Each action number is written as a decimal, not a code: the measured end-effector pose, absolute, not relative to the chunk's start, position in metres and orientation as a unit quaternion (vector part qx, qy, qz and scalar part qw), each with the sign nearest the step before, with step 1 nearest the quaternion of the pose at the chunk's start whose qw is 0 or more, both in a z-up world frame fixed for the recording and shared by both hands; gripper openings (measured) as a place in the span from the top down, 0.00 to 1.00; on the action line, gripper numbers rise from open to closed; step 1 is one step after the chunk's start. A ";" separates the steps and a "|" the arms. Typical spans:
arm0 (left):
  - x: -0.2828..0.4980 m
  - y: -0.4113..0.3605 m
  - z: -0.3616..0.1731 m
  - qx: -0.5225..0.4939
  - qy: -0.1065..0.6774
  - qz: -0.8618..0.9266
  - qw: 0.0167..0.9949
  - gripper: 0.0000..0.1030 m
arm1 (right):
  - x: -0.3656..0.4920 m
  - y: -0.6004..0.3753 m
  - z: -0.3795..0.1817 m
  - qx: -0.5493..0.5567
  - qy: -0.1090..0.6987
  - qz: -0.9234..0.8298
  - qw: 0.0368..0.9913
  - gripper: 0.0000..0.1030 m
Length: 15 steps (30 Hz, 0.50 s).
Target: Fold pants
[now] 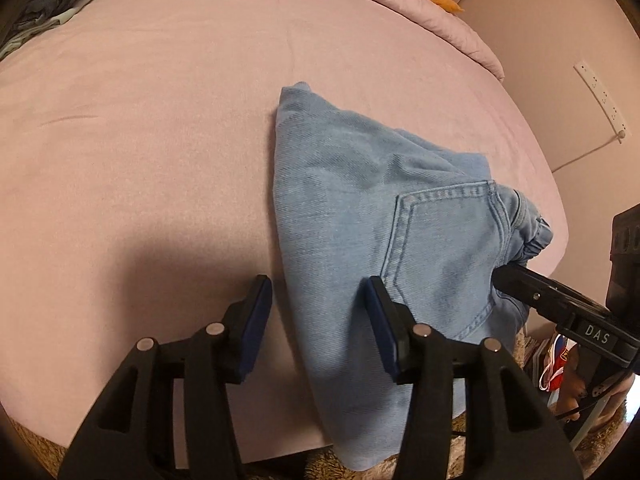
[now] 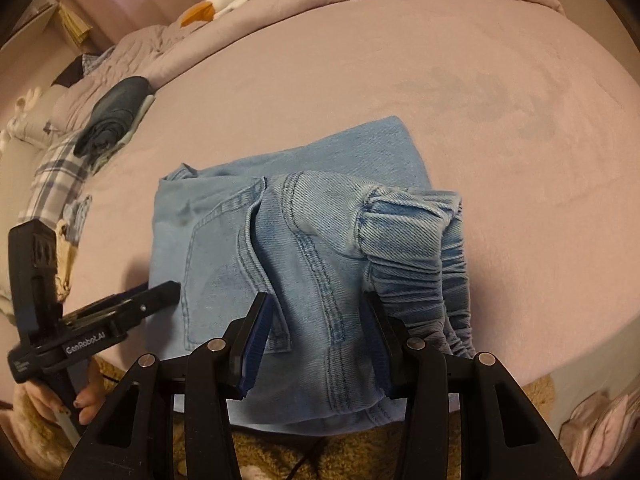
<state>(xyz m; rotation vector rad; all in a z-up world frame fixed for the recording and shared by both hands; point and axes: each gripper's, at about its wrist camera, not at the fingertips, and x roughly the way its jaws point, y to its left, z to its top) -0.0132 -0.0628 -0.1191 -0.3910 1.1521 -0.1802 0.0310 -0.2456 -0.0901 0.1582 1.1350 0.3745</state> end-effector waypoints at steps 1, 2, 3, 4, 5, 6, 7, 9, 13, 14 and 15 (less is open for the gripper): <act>-0.013 -0.063 -0.118 -0.181 0.541 -0.083 0.817 0.51 | 0.031 -0.246 -0.090 0.076 0.533 0.176 0.824 0.56; -0.014 -0.049 -0.116 -0.178 0.541 -0.083 0.818 0.51 | 0.030 -0.247 -0.090 0.077 0.532 0.177 0.824 0.56; -0.013 -0.046 -0.115 -0.174 0.540 -0.081 0.819 0.51 | 0.031 -0.249 -0.090 0.081 0.530 0.180 0.825 0.56; -0.014 -0.048 -0.115 -0.172 0.540 -0.079 0.820 0.51 | 0.030 -0.250 -0.090 0.084 0.528 0.182 0.825 0.56; -0.014 -0.049 -0.114 -0.170 0.539 -0.077 0.821 0.51 | 0.030 -0.251 -0.090 0.086 0.526 0.185 0.826 0.56; -0.014 -0.049 -0.115 -0.171 0.538 -0.076 0.822 0.51 | 0.029 -0.254 -0.089 0.089 0.526 0.186 0.825 0.56; -0.014 -0.050 -0.116 -0.172 0.538 -0.075 0.822 0.51 | 0.030 -0.254 -0.088 0.090 0.526 0.187 0.825 0.56; -0.017 -0.049 -0.116 -0.178 0.536 -0.070 0.822 0.51 | 0.032 -0.255 -0.087 0.092 0.533 0.187 0.820 0.56; -0.022 -0.051 -0.114 -0.166 0.539 -0.073 0.823 0.49 | 0.033 -0.257 -0.080 0.103 0.543 0.179 0.814 0.56; -0.021 -0.052 -0.113 -0.162 0.542 -0.074 0.821 0.48 | 0.032 -0.257 -0.077 0.104 0.544 0.175 0.814 0.56; -0.020 -0.052 -0.113 -0.163 0.545 -0.074 0.819 0.48 | 0.030 -0.257 -0.073 0.102 0.540 0.173 0.817 0.56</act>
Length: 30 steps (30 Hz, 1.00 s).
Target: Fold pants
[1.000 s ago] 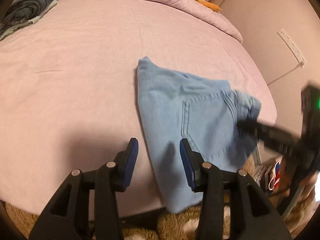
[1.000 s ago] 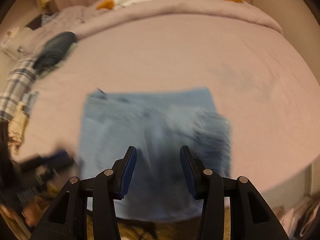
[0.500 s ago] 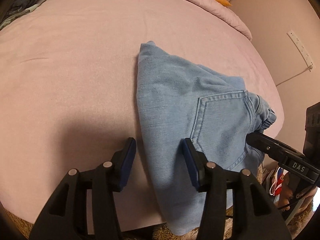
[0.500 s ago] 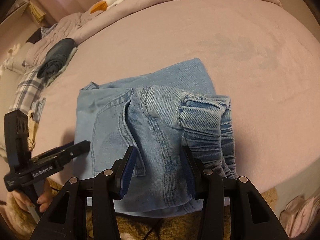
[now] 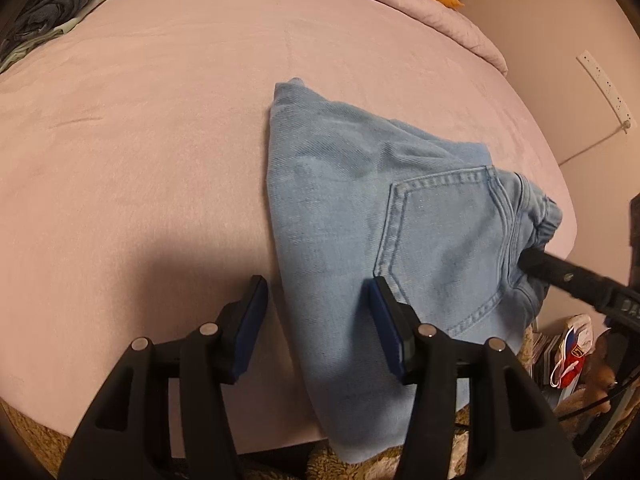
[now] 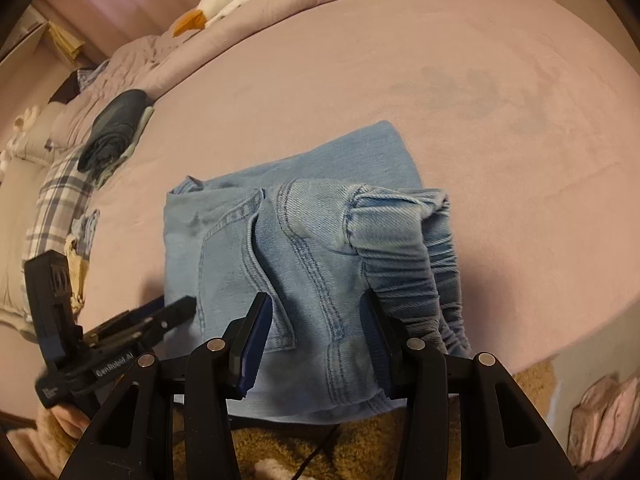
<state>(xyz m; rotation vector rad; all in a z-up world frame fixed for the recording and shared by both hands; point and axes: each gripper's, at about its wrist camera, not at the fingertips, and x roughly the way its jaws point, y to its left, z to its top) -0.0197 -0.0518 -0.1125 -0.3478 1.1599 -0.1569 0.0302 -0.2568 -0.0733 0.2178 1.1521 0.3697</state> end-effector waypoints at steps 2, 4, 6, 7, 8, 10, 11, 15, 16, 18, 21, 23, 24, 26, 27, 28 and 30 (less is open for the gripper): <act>-0.018 -0.050 -0.112 -0.171 0.551 -0.071 0.814 0.49 | 0.026 -0.257 -0.063 0.097 0.523 0.170 0.830 0.43; -0.017 -0.049 -0.111 -0.175 0.554 -0.068 0.811 0.48 | 0.022 -0.266 -0.049 0.098 0.494 0.158 0.849 0.21; -0.017 -0.051 -0.110 -0.171 0.555 -0.064 0.812 0.48 | 0.019 -0.281 -0.038 0.107 0.463 0.147 0.868 0.17; -0.016 -0.052 -0.109 -0.169 0.556 -0.061 0.812 0.48 | 0.020 -0.290 -0.036 0.113 0.453 0.141 0.873 0.16; -0.015 -0.053 -0.109 -0.167 0.557 -0.057 0.811 0.48 | 0.021 -0.300 -0.035 0.121 0.450 0.131 0.875 0.15; -0.013 -0.055 -0.107 -0.162 0.558 -0.053 0.812 0.47 | 0.027 -0.318 -0.041 0.134 0.454 0.111 0.874 0.14; -0.013 -0.055 -0.106 -0.162 0.559 -0.052 0.811 0.46 | 0.029 -0.325 -0.046 0.141 0.459 0.110 0.870 0.14; -0.011 -0.054 -0.108 -0.171 0.559 -0.051 0.810 0.43 | 0.039 -0.341 -0.072 0.182 0.493 0.130 0.841 0.14; -0.011 -0.054 -0.109 -0.172 0.559 -0.052 0.809 0.42 | 0.041 -0.341 -0.079 0.193 0.500 0.143 0.832 0.14; -0.008 -0.055 -0.110 -0.174 0.558 -0.054 0.810 0.41 | 0.043 -0.336 -0.088 0.206 0.511 0.164 0.818 0.14; -0.009 -0.054 -0.109 -0.176 0.558 -0.054 0.809 0.38 | 0.045 -0.326 -0.092 0.205 0.518 0.187 0.809 0.13; -0.009 -0.055 -0.107 -0.184 0.559 -0.068 0.806 0.27 | 0.047 -0.320 -0.092 0.203 0.519 0.196 0.807 0.10; -0.010 -0.055 -0.106 -0.196 0.559 -0.084 0.801 0.19 | 0.048 -0.317 -0.092 0.201 0.519 0.198 0.806 0.10; -0.010 -0.058 -0.104 -0.212 0.555 -0.114 0.796 0.14 | 0.050 -0.312 -0.091 0.195 0.519 0.204 0.807 0.09; -0.010 -0.061 -0.105 -0.208 0.555 -0.117 0.797 0.12 | 0.051 -0.311 -0.091 0.192 0.518 0.206 0.808 0.09; -0.008 -0.063 -0.108 -0.202 0.557 -0.117 0.797 0.12 | 0.052 -0.311 -0.094 0.190 0.520 0.206 0.807 0.08; -0.005 -0.066 -0.116 -0.195 0.565 -0.109 0.794 0.12 | 0.056 -0.308 -0.102 0.181 0.534 0.201 0.801 0.08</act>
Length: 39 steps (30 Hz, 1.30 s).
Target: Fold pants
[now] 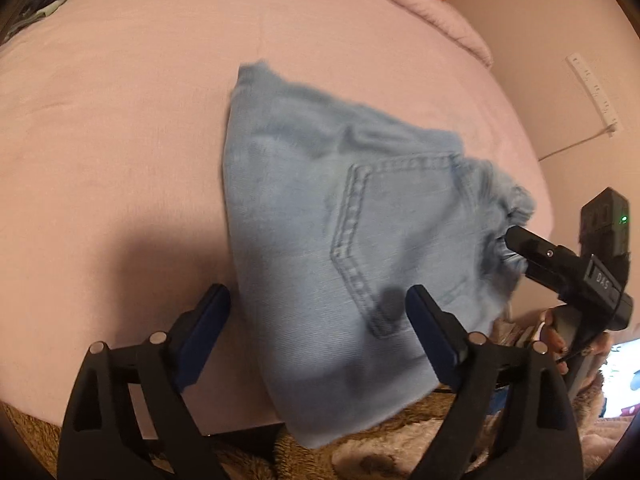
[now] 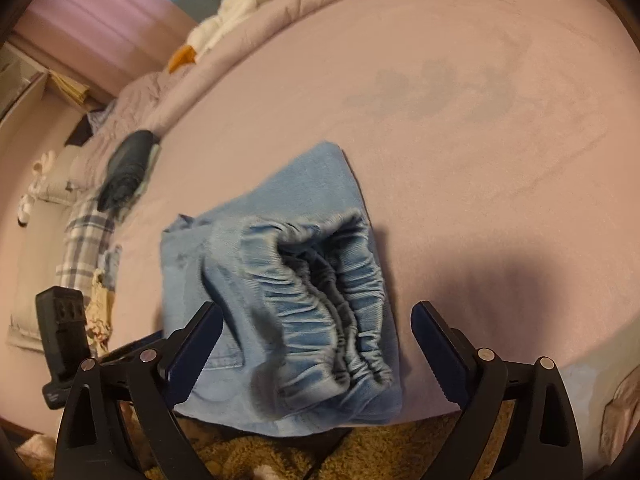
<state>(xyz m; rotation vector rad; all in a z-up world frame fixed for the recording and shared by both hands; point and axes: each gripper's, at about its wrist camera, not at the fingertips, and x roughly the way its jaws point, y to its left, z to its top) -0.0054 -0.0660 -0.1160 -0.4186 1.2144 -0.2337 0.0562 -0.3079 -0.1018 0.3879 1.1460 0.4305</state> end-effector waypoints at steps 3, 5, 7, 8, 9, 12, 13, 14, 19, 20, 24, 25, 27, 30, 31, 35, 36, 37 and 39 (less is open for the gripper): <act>-0.003 -0.068 -0.117 -0.198 0.558 -0.114 0.798 0.08 | 0.057 -0.302 -0.111 0.149 0.551 0.192 0.798 0.08; 0.000 -0.069 -0.119 -0.201 0.558 -0.117 0.797 0.06 | 0.055 -0.298 -0.114 0.132 0.547 0.193 0.804 0.08; 0.002 -0.069 -0.121 -0.205 0.555 -0.122 0.797 0.03 | 0.056 -0.296 -0.116 0.133 0.544 0.196 0.805 0.07; 0.003 -0.070 -0.122 -0.205 0.553 -0.124 0.798 0.01 | 0.058 -0.297 -0.117 0.135 0.543 0.200 0.804 0.05; 0.004 -0.070 -0.123 -0.205 0.551 -0.126 0.799 0.01 | 0.059 -0.297 -0.118 0.137 0.541 0.205 0.804 0.03; 0.008 -0.071 -0.124 -0.204 0.544 -0.126 0.804 0.02 | 0.064 -0.290 -0.121 0.125 0.535 0.215 0.807 0.00; 0.009 -0.072 -0.124 -0.203 0.543 -0.126 0.805 0.02 | 0.065 -0.287 -0.121 0.114 0.532 0.216 0.811 0.00; 0.011 -0.073 -0.125 -0.201 0.541 -0.126 0.807 0.03 | 0.067 -0.284 -0.120 0.106 0.528 0.217 0.814 0.00; 0.013 -0.093 -0.123 -0.132 0.539 -0.108 0.825 0.29 | 0.067 -0.274 -0.117 0.093 0.519 0.217 0.822 0.14; 0.012 -0.094 -0.123 -0.132 0.538 -0.105 0.826 0.34 | 0.065 -0.272 -0.116 0.093 0.517 0.214 0.824 0.21; 0.011 -0.094 -0.121 -0.145 0.532 -0.095 0.829 0.47 | 0.054 -0.268 -0.111 0.087 0.503 0.198 0.837 0.31; 0.010 -0.094 -0.120 -0.142 0.532 -0.093 0.829 0.48 | 0.051 -0.267 -0.109 0.090 0.501 0.193 0.839 0.35; 0.008 -0.095 -0.114 -0.138 0.529 -0.089 0.833 0.56 | 0.046 -0.263 -0.103 0.083 0.497 0.179 0.845 0.39; 0.003 -0.087 -0.103 -0.165 0.518 -0.087 0.835 0.76 | 0.034 -0.254 -0.089 0.063 0.483 0.158 0.859 0.46; 0.001 -0.083 -0.099 -0.179 0.517 -0.094 0.832 0.76 | 0.031 -0.252 -0.084 0.060 0.479 0.153 0.862 0.48; -0.007 -0.074 -0.087 -0.197 0.516 -0.102 0.827 0.76 | 0.019 -0.244 -0.071 0.065 0.481 0.157 0.860 0.49; -0.011 -0.071 -0.083 -0.200 0.513 -0.103 0.828 0.76 | 0.015 -0.241 -0.070 0.064 0.483 0.159 0.859 0.49; -0.013 -0.069 -0.080 -0.203 0.511 -0.103 0.829 0.76 | 0.012 -0.238 -0.068 0.061 0.484 0.160 0.858 0.49; -0.018 -0.063 -0.072 -0.201 0.507 -0.103 0.832 0.76 | 0.008 -0.232 -0.064 0.057 0.485 0.161 0.858 0.49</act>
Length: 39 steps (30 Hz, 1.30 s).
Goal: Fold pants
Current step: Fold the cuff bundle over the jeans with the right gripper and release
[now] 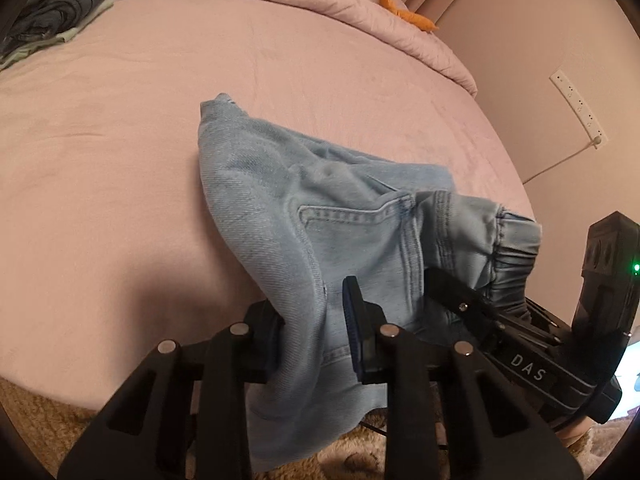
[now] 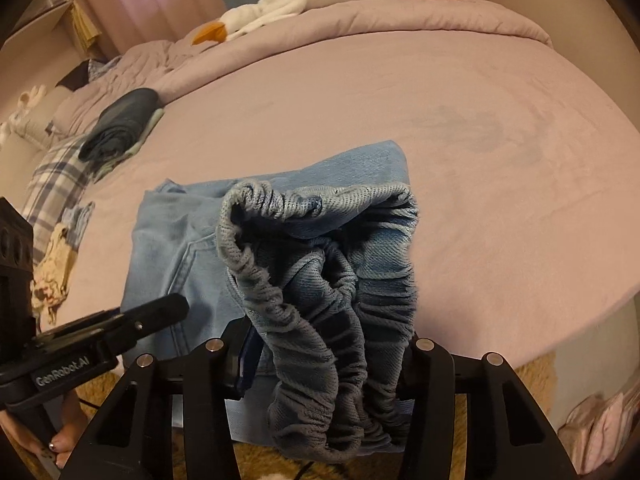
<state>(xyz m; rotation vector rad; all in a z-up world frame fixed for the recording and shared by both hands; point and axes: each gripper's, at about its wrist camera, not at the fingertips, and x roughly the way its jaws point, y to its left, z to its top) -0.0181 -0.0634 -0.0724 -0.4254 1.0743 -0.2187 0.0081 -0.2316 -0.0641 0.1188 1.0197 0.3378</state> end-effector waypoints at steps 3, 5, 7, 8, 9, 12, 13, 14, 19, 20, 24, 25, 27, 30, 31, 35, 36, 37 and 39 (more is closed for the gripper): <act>-0.022 -0.057 -0.062 -0.199 0.496 -0.103 0.839 0.76 | 0.007 -0.224 -0.054 0.055 0.484 0.164 0.858 0.49; -0.024 -0.051 -0.055 -0.201 0.485 -0.101 0.845 0.76 | 0.006 -0.220 -0.046 0.056 0.479 0.170 0.859 0.49; -0.024 -0.047 -0.048 -0.196 0.473 -0.098 0.853 0.76 | 0.008 -0.214 -0.039 0.052 0.470 0.175 0.863 0.49; -0.022 -0.044 -0.044 -0.192 0.467 -0.096 0.858 0.76 | 0.009 -0.211 -0.035 0.048 0.466 0.177 0.866 0.49; -0.023 -0.040 -0.041 -0.189 0.464 -0.094 0.860 0.76 | 0.010 -0.207 -0.032 0.043 0.461 0.179 0.868 0.49; -0.015 -0.035 -0.036 -0.180 0.454 -0.089 0.868 0.76 | 0.015 -0.198 -0.023 0.032 0.447 0.184 0.875 0.49; -0.012 -0.032 -0.035 -0.178 0.450 -0.088 0.870 0.76 | 0.019 -0.195 -0.020 0.028 0.443 0.186 0.877 0.49; -0.012 -0.028 -0.034 -0.180 0.447 -0.087 0.872 0.76 | 0.021 -0.190 -0.018 0.027 0.441 0.186 0.878 0.49; 0.005 -0.010 -0.035 -0.196 0.438 -0.082 0.874 0.76 | 0.038 -0.179 -0.013 0.019 0.431 0.186 0.883 0.49; 0.011 -0.010 -0.035 -0.197 0.437 -0.081 0.874 0.76 | 0.043 -0.178 -0.013 0.020 0.431 0.186 0.883 0.49; 0.034 -0.005 -0.045 -0.194 0.437 -0.072 0.875 0.76 | 0.065 -0.173 -0.020 0.021 0.434 0.187 0.881 0.49; 0.042 -0.002 -0.051 -0.197 0.442 -0.070 0.872 0.76 | 0.072 -0.171 -0.024 0.020 0.437 0.187 0.879 0.49; 0.054 0.002 -0.063 -0.205 0.454 -0.066 0.865 0.76 | 0.085 -0.170 -0.034 0.025 0.448 0.187 0.874 0.49; 0.068 0.008 -0.084 -0.223 0.480 -0.057 0.847 0.76 | 0.104 -0.169 -0.057 0.036 0.480 0.184 0.857 0.49; 0.072 0.010 -0.090 -0.225 0.487 -0.051 0.843 0.76 | 0.107 -0.168 -0.064 0.038 0.488 0.184 0.852 0.49; 0.079 0.021 -0.107 -0.241 0.503 -0.021 0.829 0.74 | 0.115 -0.174 -0.088 0.049 0.509 0.168 0.843 0.46; 0.080 0.024 -0.111 -0.245 0.509 -0.020 0.825 0.70 | 0.115 -0.177 -0.090 0.054 0.509 0.171 0.842 0.46; 0.080 0.025 -0.113 -0.247 0.514 -0.018 0.821 0.69 | 0.116 -0.179 -0.091 0.059 0.511 0.174 0.840 0.45; 0.080 0.028 -0.117 -0.249 0.517 -0.017 0.819 0.65 | 0.116 -0.182 -0.094 0.062 0.512 0.176 0.838 0.44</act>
